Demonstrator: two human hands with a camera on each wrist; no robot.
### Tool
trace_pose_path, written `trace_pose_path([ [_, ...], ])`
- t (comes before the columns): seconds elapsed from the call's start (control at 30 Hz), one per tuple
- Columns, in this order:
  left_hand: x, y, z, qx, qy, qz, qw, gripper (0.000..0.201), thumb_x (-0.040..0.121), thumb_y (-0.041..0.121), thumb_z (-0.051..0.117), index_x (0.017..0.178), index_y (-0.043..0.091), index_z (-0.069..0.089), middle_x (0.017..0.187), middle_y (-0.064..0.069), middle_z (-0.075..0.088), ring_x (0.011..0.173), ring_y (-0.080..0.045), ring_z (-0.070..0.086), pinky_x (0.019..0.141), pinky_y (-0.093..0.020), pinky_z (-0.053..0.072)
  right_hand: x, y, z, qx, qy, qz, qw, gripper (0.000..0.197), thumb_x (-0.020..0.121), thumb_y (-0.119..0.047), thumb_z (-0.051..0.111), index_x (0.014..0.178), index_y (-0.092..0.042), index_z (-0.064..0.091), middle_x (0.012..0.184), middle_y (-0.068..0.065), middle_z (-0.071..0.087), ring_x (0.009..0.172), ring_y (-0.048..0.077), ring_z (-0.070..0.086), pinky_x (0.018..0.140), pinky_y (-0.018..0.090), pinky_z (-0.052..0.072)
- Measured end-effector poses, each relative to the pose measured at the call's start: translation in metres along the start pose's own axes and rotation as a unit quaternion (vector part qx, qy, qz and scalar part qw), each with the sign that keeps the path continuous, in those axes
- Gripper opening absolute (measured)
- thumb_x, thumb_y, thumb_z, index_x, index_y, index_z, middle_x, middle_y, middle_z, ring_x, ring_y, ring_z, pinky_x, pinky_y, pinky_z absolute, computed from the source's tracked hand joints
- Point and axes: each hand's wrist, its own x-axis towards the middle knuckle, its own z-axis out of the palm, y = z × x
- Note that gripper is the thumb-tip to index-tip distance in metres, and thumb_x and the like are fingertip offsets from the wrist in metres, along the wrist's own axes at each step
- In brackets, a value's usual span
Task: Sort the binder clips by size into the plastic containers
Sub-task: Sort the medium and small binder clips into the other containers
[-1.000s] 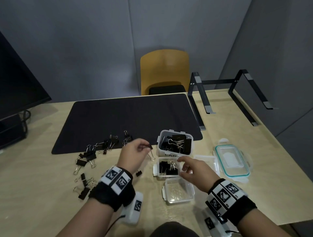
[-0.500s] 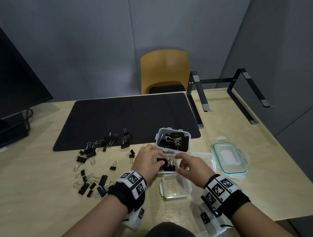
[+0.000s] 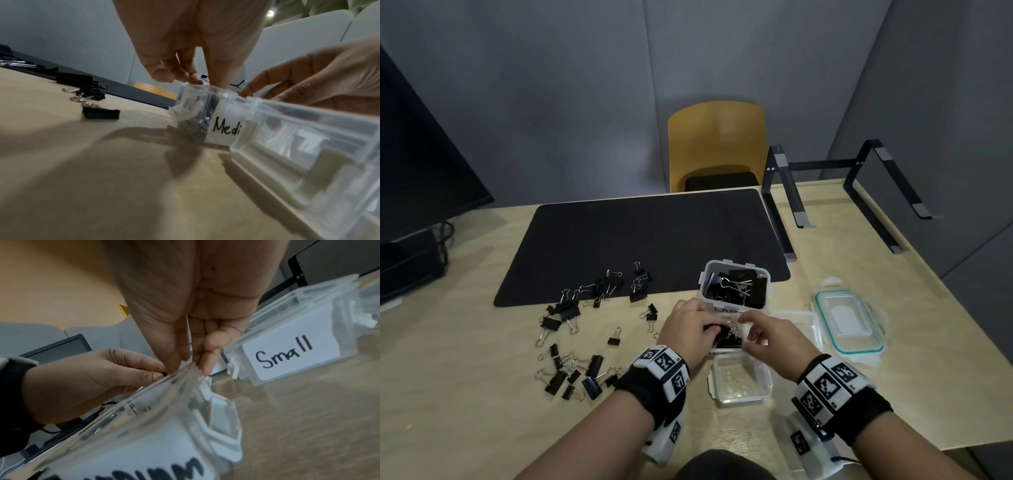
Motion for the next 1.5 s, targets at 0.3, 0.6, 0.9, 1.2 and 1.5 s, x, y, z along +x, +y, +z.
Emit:
trace_pose_path([
  [0.3, -0.007, -0.032, -0.026, -0.078, 0.044, -0.081, 0.993, 0.026, 0.091, 0.027, 0.057, 0.116, 0.026, 0.062, 0.108, 0.013, 0.048, 0.111, -0.010, 0.047, 0.099, -0.029, 0.039, -0.002, -0.006, 0.000, -0.064, -0.014, 0.007, 0.998, 0.041, 0.089, -0.027, 0.056, 0.129, -0.029, 0.046, 0.086, -0.012, 0.051, 0.073, 0.001, 0.047, 0.067, 0.015, 0.035],
  [0.6, -0.030, -0.106, -0.078, 0.006, 0.074, -0.184, 0.980, 0.023, 0.089, 0.025, 0.058, 0.111, 0.023, 0.063, 0.126, 0.001, 0.054, 0.121, -0.019, 0.046, 0.104, -0.036, 0.038, 0.014, -0.071, -0.012, -0.065, 0.001, -0.018, 0.998, 0.029, 0.088, -0.031, 0.057, 0.117, -0.023, 0.057, 0.090, -0.010, 0.051, 0.080, 0.007, 0.050, 0.070, 0.017, 0.037],
  [0.9, -0.029, -0.161, -0.116, 0.066, 0.076, -0.255, 0.962, 0.032, 0.087, 0.019, 0.060, 0.118, 0.018, 0.057, 0.128, -0.007, 0.049, 0.117, -0.026, 0.044, 0.097, -0.036, 0.041, 0.090, -0.130, 0.034, -0.027, -0.044, 0.017, 0.999, 0.024, 0.086, -0.024, 0.059, 0.109, -0.019, 0.061, 0.096, -0.002, 0.064, 0.090, 0.015, 0.059, 0.079, 0.023, 0.045],
  [1.2, -0.027, -0.190, -0.117, 0.052, 0.057, -0.270, 0.960, 0.040, 0.085, 0.016, 0.061, 0.125, 0.016, 0.055, 0.127, -0.006, 0.050, 0.114, -0.024, 0.049, 0.096, -0.034, 0.044, 0.142, -0.144, 0.086, -0.075, -0.062, 0.037, 0.995, 0.039, 0.086, -0.015, 0.053, 0.125, -0.022, 0.055, 0.119, 0.010, 0.050, 0.108, 0.028, 0.055, 0.085, 0.025, 0.042],
  [1.5, -0.019, -0.194, -0.122, 0.074, 0.057, -0.249, 0.964, 0.021, 0.083, 0.021, 0.066, 0.102, 0.018, 0.058, 0.105, -0.003, 0.053, 0.093, -0.020, 0.052, 0.078, -0.030, 0.045, 0.152, -0.147, 0.098, -0.144, -0.059, 0.052, 0.986, 0.020, 0.083, -0.018, 0.056, 0.101, -0.013, 0.047, 0.105, 0.011, 0.048, 0.097, 0.032, 0.056, 0.071, 0.028, 0.038],
])
